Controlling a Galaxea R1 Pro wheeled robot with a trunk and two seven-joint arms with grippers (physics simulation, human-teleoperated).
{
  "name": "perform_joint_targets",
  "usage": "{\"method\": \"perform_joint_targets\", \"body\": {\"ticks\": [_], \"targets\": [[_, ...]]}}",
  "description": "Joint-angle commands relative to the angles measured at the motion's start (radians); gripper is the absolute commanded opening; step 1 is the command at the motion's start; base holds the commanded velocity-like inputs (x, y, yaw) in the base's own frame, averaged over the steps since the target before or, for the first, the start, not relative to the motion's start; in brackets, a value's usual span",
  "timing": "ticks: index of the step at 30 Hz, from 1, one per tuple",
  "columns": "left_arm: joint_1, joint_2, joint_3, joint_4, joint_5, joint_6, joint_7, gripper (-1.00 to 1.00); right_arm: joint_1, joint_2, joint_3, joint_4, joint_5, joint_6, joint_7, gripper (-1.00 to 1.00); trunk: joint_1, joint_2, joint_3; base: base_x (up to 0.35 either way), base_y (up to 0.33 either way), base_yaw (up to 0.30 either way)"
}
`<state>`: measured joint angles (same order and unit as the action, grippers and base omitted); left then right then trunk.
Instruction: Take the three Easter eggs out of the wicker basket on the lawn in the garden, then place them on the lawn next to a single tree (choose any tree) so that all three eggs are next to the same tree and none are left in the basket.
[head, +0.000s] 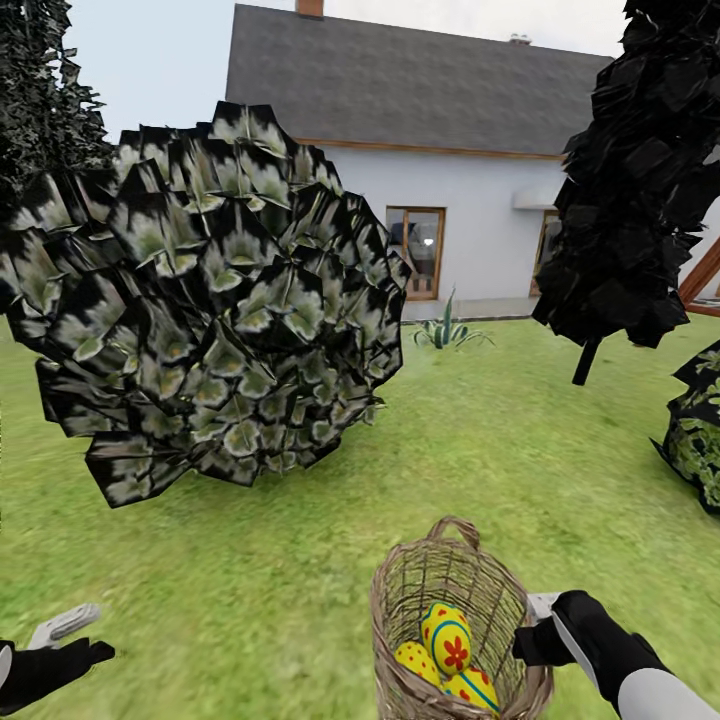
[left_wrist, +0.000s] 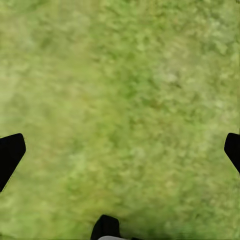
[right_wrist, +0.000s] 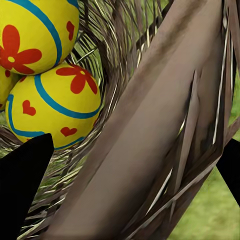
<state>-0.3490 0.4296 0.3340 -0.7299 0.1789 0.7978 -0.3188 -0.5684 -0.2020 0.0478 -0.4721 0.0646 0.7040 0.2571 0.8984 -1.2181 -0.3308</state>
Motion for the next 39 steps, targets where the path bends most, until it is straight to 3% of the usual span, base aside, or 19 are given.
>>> {"method": "perform_joint_targets", "body": {"ticks": [1,4,7,9,13,18,30,34,36,38,39], "targets": [[-0.001,-0.001,0.006,0.001,0.004,0.004,-0.001,1.00,-0.001,-0.002,0.004,-0.002,-0.007,0.009,0.008,-1.00,0.000,-0.001,-0.001,0.007,0.343,0.000],[0.000,-0.002,0.031,0.000,0.005,0.000,0.005,1.00,-0.001,-0.004,0.005,-0.002,-0.013,0.017,0.011,-1.00,0.000,-0.001,-0.001,0.001,0.343,0.000],[0.003,0.012,0.232,0.003,-0.001,0.007,-0.004,1.00,-0.001,-0.007,0.004,-0.001,-0.015,0.018,0.011,-1.00,0.000,-0.001,-0.001,0.174,0.294,0.023],[0.005,0.015,0.261,-0.002,-0.001,0.005,-0.006,1.00,-0.001,-0.002,0.006,0.000,-0.014,0.017,0.011,-1.00,0.000,-0.001,-0.001,0.233,0.276,0.224],[0.005,-0.002,0.258,-0.010,-0.001,0.004,-0.017,1.00,-0.001,0.008,0.008,0.007,-0.014,0.015,0.012,-1.00,0.000,-0.001,-0.001,0.223,0.282,0.280],[0.005,-0.013,0.259,-0.010,-0.001,0.004,-0.020,1.00,-0.001,0.039,0.009,0.033,-0.010,0.010,0.011,-1.00,0.000,-0.001,-0.001,0.219,0.283,0.290],[0.005,-0.035,0.258,0.006,-0.002,0.002,-0.012,1.00,-0.001,0.035,0.008,0.032,-0.006,0.012,0.012,-1.00,0.000,-0.001,-0.001,0.224,0.281,0.294],[0.005,-0.035,0.256,0.082,-0.001,-0.004,-0.014,1.00,-0.001,0.031,0.008,0.032,-0.005,0.012,0.013,-1.00,0.000,-0.001,-0.001,0.249,0.258,0.294],[0.005,-0.037,0.229,0.098,-0.002,-0.042,-0.016,1.00,-0.001,0.029,0.007,0.032,-0.005,0.012,0.013,-1.00,0.000,-0.001,-0.001,0.259,0.245,0.294],[0.005,-0.054,0.113,0.116,-0.002,-0.067,-0.012,1.00,-0.001,0.031,0.009,0.032,-0.005,0.010,0.014,-1.00,0.000,-0.001,-0.001,0.261,0.238,0.294],[0.005,-0.058,0.081,0.119,-0.002,-0.071,-0.011,1.00,-0.001,0.031,0.009,0.032,-0.005,0.010,0.014,-1.00,0.000,-0.001,-0.001,0.262,0.237,0.295]]}}
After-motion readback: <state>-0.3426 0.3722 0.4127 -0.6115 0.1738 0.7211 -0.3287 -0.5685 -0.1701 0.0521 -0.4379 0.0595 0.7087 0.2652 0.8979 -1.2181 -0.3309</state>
